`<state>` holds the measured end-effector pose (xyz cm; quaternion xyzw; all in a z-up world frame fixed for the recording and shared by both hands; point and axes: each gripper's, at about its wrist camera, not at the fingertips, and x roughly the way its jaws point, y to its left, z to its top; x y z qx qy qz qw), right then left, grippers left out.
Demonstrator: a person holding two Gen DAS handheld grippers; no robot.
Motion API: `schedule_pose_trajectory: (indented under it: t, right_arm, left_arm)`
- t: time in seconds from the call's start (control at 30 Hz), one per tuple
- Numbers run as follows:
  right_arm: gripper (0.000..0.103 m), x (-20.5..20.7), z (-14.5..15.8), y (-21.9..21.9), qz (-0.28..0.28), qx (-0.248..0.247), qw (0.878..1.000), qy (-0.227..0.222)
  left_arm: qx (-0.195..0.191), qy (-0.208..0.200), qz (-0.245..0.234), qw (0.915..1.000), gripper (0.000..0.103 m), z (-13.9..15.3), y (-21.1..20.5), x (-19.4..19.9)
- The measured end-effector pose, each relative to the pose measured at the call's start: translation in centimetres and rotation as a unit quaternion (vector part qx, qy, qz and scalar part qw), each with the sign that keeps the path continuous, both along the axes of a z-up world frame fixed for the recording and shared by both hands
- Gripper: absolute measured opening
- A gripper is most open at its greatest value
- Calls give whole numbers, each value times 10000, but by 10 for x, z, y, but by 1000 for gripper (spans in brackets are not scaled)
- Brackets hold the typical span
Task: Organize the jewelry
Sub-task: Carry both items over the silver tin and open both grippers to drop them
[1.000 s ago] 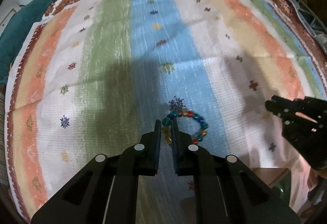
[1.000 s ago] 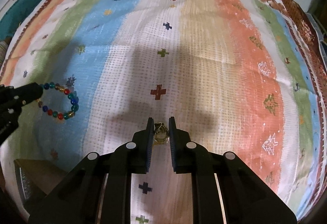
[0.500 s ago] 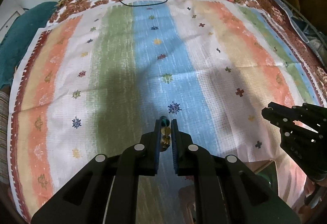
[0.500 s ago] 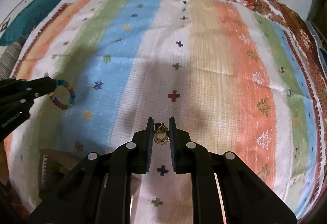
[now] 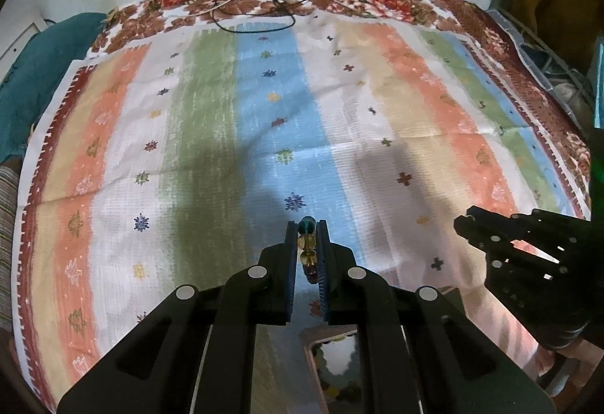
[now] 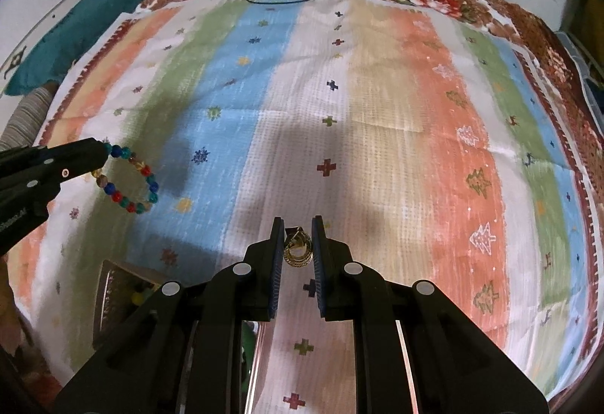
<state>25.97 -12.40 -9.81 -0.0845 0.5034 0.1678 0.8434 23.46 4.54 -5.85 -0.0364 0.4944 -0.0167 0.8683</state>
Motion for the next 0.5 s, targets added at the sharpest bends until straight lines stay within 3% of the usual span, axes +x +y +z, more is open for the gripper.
schedule_pose_trajectory:
  t: [0.5]
  right_arm:
    - [16, -25, 23, -7, 45, 251, 9995, -200]
  left_arm:
    - [24, -186, -195, 9996, 9, 16, -21, -23]
